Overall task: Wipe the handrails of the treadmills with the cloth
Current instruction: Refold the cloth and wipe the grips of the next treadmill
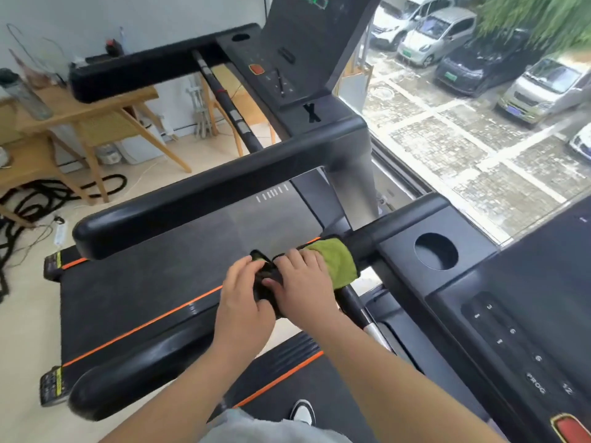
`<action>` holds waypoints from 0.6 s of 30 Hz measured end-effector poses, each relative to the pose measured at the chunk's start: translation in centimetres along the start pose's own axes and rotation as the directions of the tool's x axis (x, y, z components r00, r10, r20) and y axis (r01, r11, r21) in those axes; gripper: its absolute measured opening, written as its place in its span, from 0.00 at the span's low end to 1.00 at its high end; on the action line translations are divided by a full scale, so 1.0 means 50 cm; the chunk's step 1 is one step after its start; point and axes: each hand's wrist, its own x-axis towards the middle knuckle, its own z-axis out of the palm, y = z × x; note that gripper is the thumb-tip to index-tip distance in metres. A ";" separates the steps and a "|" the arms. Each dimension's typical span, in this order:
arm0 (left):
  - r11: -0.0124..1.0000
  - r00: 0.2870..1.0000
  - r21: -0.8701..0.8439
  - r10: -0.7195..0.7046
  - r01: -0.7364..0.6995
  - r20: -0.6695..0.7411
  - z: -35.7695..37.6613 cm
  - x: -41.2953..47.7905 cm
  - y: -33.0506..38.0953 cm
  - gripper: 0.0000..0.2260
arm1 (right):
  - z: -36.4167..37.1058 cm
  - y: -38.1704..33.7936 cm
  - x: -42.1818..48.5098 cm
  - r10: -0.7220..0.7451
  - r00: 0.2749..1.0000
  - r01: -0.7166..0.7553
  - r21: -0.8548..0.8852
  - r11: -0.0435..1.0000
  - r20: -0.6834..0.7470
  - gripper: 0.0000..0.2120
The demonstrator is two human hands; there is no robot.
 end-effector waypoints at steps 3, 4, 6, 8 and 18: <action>0.999 0.996 0.004 0.044 -0.044 0.072 -0.003 0.009 0.008 0.32 | -0.027 0.015 -0.020 0.025 0.999 -0.027 0.113 0.993 0.021 0.19; 0.996 0.992 -0.004 0.084 -0.084 0.096 -0.002 0.009 0.016 0.33 | -0.045 0.014 -0.027 0.069 0.997 -0.072 0.171 0.983 0.023 0.19; 0.986 0.981 -0.046 0.162 -0.157 0.104 -0.006 0.007 0.036 0.33 | -0.088 -0.004 -0.040 0.220 0.965 -0.260 0.418 0.870 0.142 0.17; 0.976 0.974 -0.071 0.212 -0.207 0.075 -0.016 0.014 0.045 0.36 | -0.112 -0.029 -0.049 0.337 0.870 -0.490 0.711 0.504 0.361 0.15; 0.825 0.707 -0.228 -0.261 0.517 0.657 -0.052 0.048 0.047 0.09 | -0.141 -0.097 -0.074 0.635 0.535 -0.756 0.651 0.066 0.557 0.26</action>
